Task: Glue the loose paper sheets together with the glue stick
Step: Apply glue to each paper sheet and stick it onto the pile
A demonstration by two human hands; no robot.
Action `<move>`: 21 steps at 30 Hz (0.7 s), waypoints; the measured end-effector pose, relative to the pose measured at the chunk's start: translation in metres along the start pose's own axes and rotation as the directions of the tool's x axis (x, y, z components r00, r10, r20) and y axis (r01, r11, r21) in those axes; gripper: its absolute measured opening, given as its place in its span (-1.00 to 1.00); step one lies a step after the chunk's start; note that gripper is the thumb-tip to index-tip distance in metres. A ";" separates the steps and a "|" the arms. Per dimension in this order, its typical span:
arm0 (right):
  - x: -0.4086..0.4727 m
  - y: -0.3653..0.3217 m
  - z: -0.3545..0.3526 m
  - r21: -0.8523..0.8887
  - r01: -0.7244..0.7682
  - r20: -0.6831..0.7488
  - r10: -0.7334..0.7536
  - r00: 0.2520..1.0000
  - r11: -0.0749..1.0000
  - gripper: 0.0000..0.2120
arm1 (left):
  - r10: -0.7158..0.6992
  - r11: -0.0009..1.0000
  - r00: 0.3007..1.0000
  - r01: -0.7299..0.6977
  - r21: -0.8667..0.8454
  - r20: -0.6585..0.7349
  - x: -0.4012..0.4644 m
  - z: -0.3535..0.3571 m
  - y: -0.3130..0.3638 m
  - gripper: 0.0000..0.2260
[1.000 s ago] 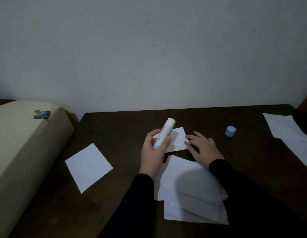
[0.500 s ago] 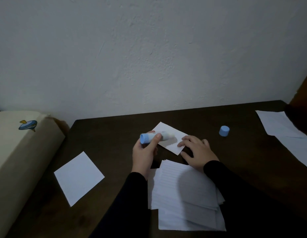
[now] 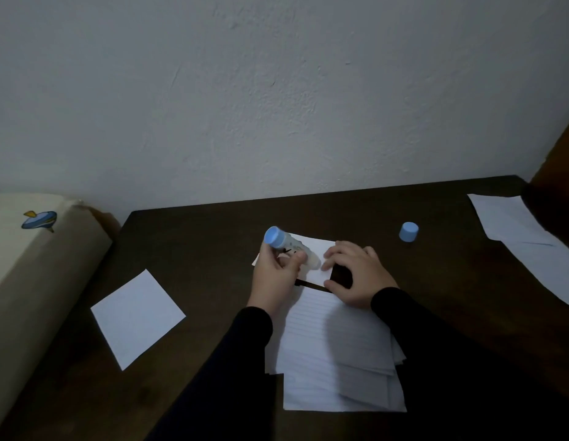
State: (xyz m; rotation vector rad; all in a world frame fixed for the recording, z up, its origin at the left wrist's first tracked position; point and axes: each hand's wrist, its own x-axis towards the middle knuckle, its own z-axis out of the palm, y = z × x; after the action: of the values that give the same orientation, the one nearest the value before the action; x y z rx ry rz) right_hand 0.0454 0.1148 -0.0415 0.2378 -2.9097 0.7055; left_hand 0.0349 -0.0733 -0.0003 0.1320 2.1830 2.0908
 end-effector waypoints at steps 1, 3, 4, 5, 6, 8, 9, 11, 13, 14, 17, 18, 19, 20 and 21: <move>0.000 0.000 0.000 -0.021 0.001 -0.025 -0.001 1.000 1.000 -0.71 | 0.027 0.999 1.000 -0.027 0.040 0.014 -0.001 0.002 0.001 -0.79; 0.001 -0.001 0.000 -0.061 -0.022 -0.037 0.019 0.999 0.998 -0.57 | 0.060 0.994 0.997 -0.064 0.090 0.037 -0.005 0.006 0.000 -0.81; 0.002 -0.001 0.001 -0.076 -0.033 -0.027 0.031 0.999 0.997 -0.53 | 0.064 0.992 0.997 -0.069 0.106 0.046 -0.007 0.008 0.000 -0.80; 0.003 -0.001 0.002 -0.087 -0.038 -0.017 0.036 0.999 0.996 -0.50 | 0.066 0.991 0.996 -0.072 0.117 0.052 -0.008 0.009 -0.001 -0.80; 0.003 0.000 0.003 -0.092 -0.036 -0.015 0.035 0.999 0.995 -0.49 | 0.071 0.988 0.996 -0.078 0.135 0.059 -0.008 0.010 -0.002 -0.80; 0.004 0.001 0.004 -0.093 -0.036 -0.012 0.035 0.999 0.995 -0.48 | 0.082 0.974 0.993 -0.098 0.205 0.083 -0.007 0.011 -0.004 -0.79; 0.004 0.002 0.004 -0.094 -0.037 -0.008 0.037 0.999 0.995 -0.48 | 0.086 0.965 0.991 -0.107 0.240 0.099 -0.006 0.011 -0.005 -0.78; 0.005 0.002 0.004 -0.097 -0.041 0.003 0.041 0.999 0.994 -0.49 | 0.081 0.954 0.989 -0.112 0.278 0.123 -0.004 0.011 -0.006 -0.78; 0.006 0.002 0.004 -0.103 -0.041 0.024 0.044 0.999 0.994 -0.51 | 0.088 0.937 0.985 -0.133 0.322 0.151 -0.003 0.010 -0.006 -0.80; 0.007 0.002 0.004 -0.107 -0.041 0.033 0.045 0.998 0.993 -0.52 | 0.100 0.924 0.980 -0.155 0.349 0.170 -0.002 0.009 -0.006 -0.81; 0.009 0.002 0.005 -0.129 -0.037 0.051 0.044 0.998 0.991 -0.53 | 0.129 0.891 0.970 -0.205 0.405 0.208 -0.002 0.007 -0.003 -0.84; 0.009 0.002 0.005 -0.132 -0.036 0.054 0.044 0.998 0.991 -0.53 | 0.131 0.886 0.968 -0.211 0.413 0.213 -0.001 0.006 -0.001 -0.84; 0.009 0.001 0.005 -0.135 -0.035 0.057 0.043 0.997 0.990 -0.54 | 0.132 0.883 0.968 -0.212 0.418 0.213 0.000 0.005 0.000 -0.84; 0.009 0.001 0.005 -0.140 -0.033 0.059 0.042 0.997 0.990 -0.54 | 0.132 0.881 0.969 -0.211 0.423 0.208 0.000 0.003 0.002 -0.83; 0.010 0.000 0.004 -0.144 -0.034 0.061 0.043 0.997 0.989 -0.53 | 0.128 0.881 0.971 -0.204 0.427 0.201 0.001 0.001 0.003 -0.83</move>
State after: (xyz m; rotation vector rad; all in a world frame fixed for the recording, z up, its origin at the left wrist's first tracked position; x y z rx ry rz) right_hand 0.0354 0.1119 -0.0440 0.1924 -3.0162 0.5003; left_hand 0.0337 -0.0723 0.0022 0.5331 2.5783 1.5351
